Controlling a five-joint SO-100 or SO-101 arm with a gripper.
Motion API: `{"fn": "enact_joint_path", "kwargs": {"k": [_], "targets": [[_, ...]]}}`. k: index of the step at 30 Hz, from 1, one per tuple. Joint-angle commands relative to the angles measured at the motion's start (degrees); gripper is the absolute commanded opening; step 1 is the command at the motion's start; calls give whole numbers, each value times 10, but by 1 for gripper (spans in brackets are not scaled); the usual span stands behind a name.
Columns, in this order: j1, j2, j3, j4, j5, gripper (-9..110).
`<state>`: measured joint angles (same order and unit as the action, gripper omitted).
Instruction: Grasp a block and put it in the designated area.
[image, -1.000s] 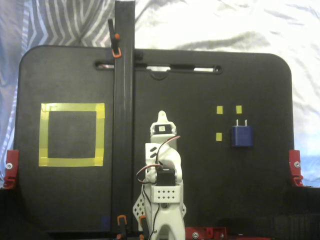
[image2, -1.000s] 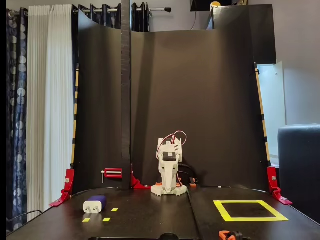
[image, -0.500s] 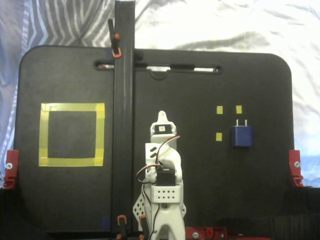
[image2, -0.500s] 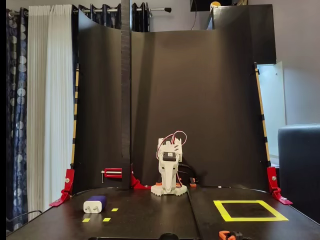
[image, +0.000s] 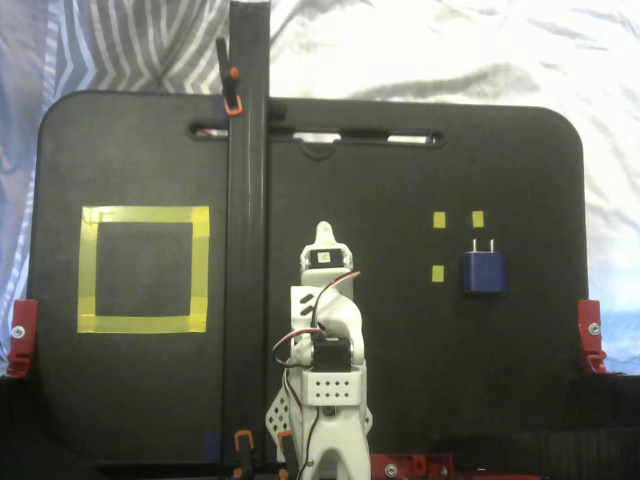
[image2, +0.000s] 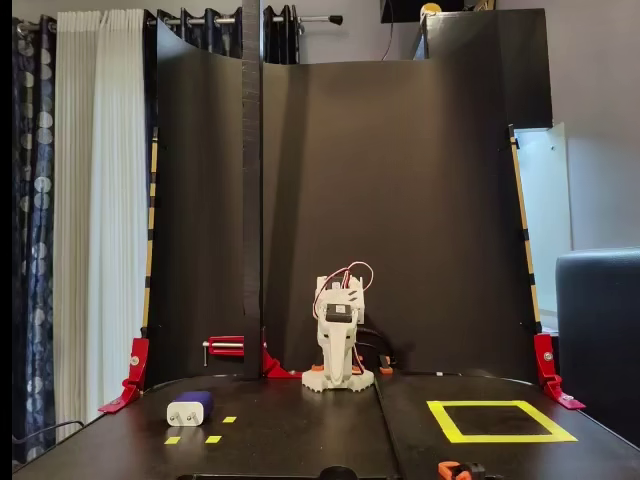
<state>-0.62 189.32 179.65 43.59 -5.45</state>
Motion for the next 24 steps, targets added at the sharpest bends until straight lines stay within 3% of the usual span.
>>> {"fn": "enact_joint_path", "kwargs": {"k": [1,13,24], "targets": [[-4,4,4,1,-1,0],[5,4,4,-2,-2,0],[38,-141,-140,-13,-163,0]]}}
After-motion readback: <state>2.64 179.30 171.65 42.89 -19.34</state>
